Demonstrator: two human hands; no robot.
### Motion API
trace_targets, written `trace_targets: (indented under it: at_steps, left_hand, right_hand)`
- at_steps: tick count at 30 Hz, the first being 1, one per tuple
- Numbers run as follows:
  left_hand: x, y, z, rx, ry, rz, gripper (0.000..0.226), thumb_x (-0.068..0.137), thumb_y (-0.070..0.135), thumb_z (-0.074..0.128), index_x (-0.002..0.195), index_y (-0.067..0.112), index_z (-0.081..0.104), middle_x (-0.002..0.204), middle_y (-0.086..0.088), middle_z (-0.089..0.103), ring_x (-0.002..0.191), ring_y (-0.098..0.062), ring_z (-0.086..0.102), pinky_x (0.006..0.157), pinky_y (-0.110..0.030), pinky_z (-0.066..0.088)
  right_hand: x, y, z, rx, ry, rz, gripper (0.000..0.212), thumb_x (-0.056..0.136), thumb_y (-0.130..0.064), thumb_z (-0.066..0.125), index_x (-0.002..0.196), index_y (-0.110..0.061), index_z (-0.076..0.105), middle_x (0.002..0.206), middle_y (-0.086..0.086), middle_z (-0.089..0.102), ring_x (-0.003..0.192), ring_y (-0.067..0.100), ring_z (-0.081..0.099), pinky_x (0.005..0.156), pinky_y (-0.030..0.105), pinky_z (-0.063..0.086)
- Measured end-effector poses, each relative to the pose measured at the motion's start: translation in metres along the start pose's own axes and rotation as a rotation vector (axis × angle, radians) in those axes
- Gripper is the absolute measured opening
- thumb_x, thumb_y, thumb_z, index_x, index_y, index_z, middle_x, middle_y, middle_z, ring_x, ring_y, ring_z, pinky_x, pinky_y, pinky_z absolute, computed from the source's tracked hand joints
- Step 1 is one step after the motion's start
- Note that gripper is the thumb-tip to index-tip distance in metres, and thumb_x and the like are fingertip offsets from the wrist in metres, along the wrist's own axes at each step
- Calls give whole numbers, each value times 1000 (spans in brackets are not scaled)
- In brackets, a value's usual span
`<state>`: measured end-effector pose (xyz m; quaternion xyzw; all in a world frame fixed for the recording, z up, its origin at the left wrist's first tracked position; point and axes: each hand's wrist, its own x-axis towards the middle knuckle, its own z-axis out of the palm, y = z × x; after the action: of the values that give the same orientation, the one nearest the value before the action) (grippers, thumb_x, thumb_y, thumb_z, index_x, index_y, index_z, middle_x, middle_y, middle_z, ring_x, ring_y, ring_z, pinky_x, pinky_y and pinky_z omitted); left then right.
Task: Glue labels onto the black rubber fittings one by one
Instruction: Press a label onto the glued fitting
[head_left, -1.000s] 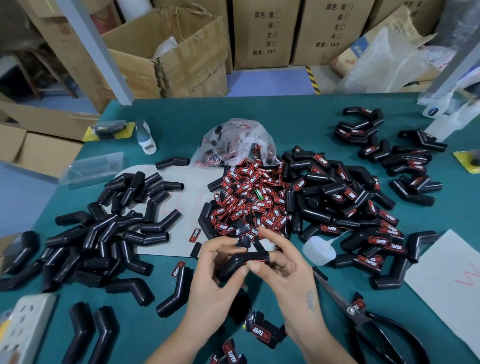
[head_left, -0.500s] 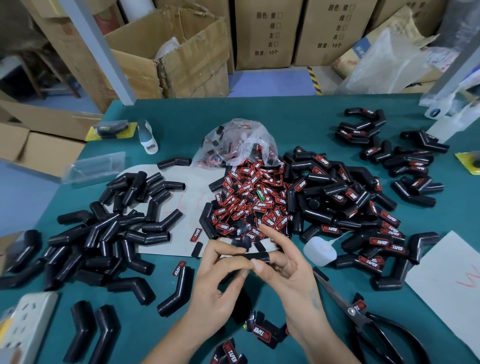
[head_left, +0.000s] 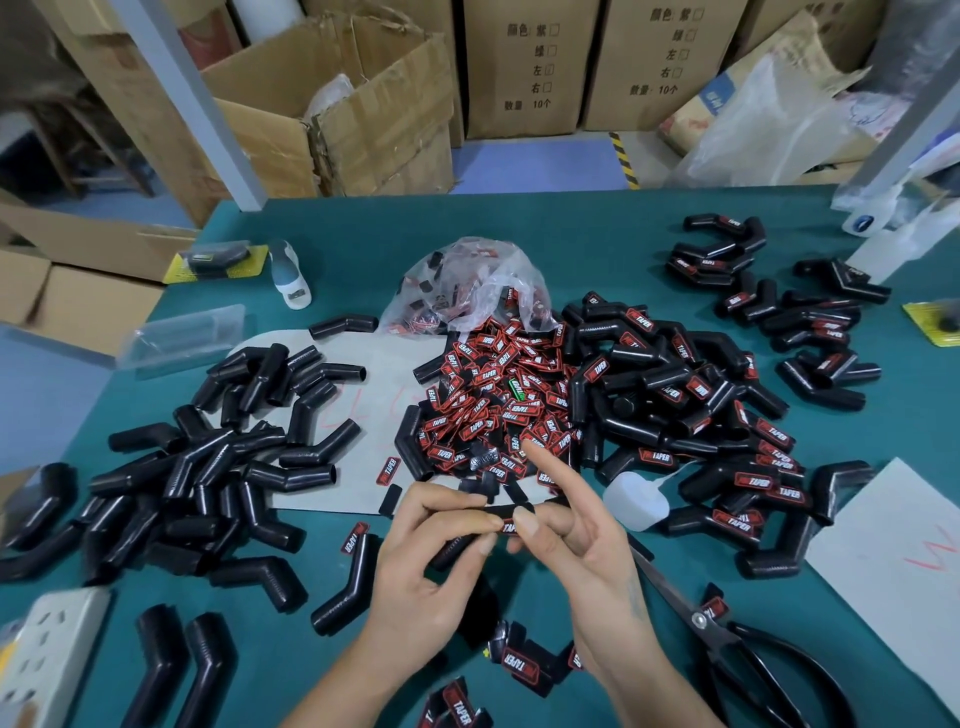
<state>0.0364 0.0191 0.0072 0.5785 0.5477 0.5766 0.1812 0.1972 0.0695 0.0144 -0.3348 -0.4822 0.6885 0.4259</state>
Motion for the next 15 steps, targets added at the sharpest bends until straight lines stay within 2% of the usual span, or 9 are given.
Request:
trace_targets:
  at_steps: [10,15]
  left_hand:
    - [1,-1,0,-9,-6,-1,18,93,12,70,105,24,75,117,-2,60,110,-26,65,100,-29,49]
    - [4,0,-3,-24,-48,-62,15,95,17,68,106,26,73,118,0,60,113,-23,64,99,-26,48]
  right_hand:
    - [1,-2,0,-33,5,-7,51,99,-21,69,147,-36,58,79,6,70,82,11,67,85,17,51]
    - [2,-5,1,-105,20,11,48,99,-29,66,143,-43,59,79,7,74,78,8,66,76,13,47]
